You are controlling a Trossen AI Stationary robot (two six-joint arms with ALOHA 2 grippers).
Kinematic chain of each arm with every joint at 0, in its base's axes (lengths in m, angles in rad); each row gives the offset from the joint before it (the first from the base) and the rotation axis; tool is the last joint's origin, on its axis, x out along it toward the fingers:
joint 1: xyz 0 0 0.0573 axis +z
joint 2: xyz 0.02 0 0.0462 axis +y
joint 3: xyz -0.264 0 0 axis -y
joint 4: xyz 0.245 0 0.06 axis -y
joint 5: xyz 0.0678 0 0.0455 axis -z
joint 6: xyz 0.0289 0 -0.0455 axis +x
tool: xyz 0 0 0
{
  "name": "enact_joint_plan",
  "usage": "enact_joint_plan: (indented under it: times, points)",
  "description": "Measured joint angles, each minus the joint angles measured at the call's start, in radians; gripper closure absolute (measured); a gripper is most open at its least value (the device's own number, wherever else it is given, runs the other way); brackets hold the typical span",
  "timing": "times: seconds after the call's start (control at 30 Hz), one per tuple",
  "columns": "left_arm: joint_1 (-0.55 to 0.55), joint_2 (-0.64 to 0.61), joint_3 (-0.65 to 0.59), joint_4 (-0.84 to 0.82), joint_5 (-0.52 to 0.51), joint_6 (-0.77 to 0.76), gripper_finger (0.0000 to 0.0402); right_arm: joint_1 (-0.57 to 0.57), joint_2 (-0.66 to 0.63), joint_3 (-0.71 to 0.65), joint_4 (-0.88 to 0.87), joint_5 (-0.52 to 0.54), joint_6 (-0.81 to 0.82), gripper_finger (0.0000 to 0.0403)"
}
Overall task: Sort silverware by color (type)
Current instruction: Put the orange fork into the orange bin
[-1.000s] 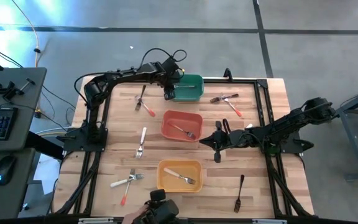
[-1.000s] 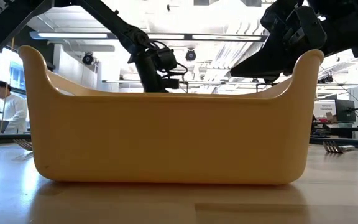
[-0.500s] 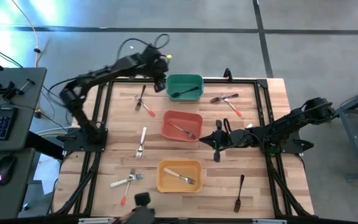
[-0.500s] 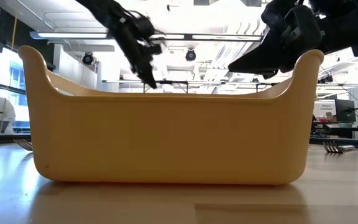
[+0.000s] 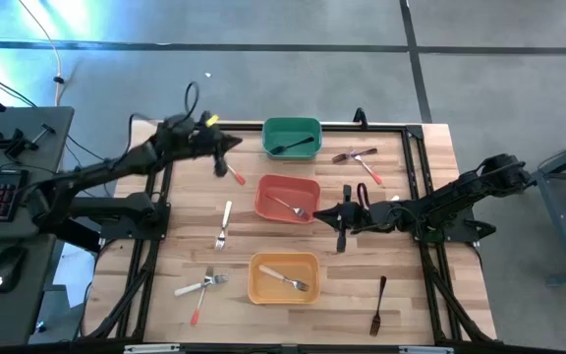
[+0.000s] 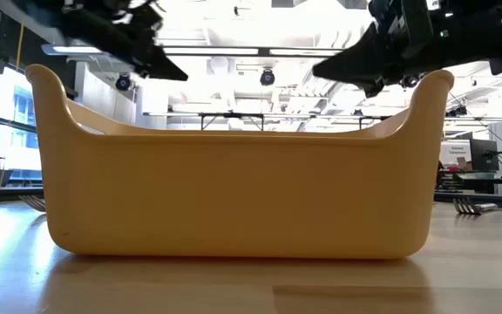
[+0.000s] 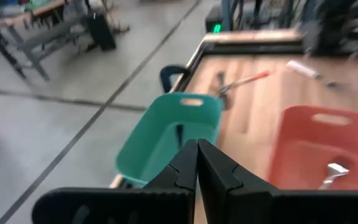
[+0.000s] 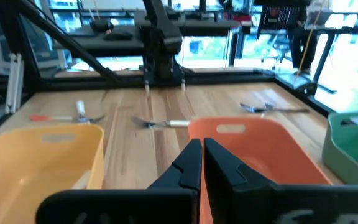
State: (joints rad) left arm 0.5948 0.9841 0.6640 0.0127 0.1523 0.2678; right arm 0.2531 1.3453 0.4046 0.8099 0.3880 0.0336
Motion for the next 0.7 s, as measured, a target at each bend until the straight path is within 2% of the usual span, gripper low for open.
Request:
enact_joint_plan:
  times: [0.2, 0.43, 0.7]
  points:
    - [-0.081, -0.175, -0.233, 0.194, 0.000, -0.082, 0.0399, 0.000, 0.000, 0.000, 0.098, -0.023, -0.051, 0.0402]
    - [-0.168, -0.257, -0.397, 0.345, 0.000, -0.102, 0.0399, -0.017, 0.000, 0.034, 0.159, -0.026, -0.104, 0.0402]
    - [-0.231, -0.271, -0.492, 0.415, -0.001, -0.110, 0.0399, -0.092, 0.019, 0.232, -0.064, -0.025, -0.089, 0.0388]
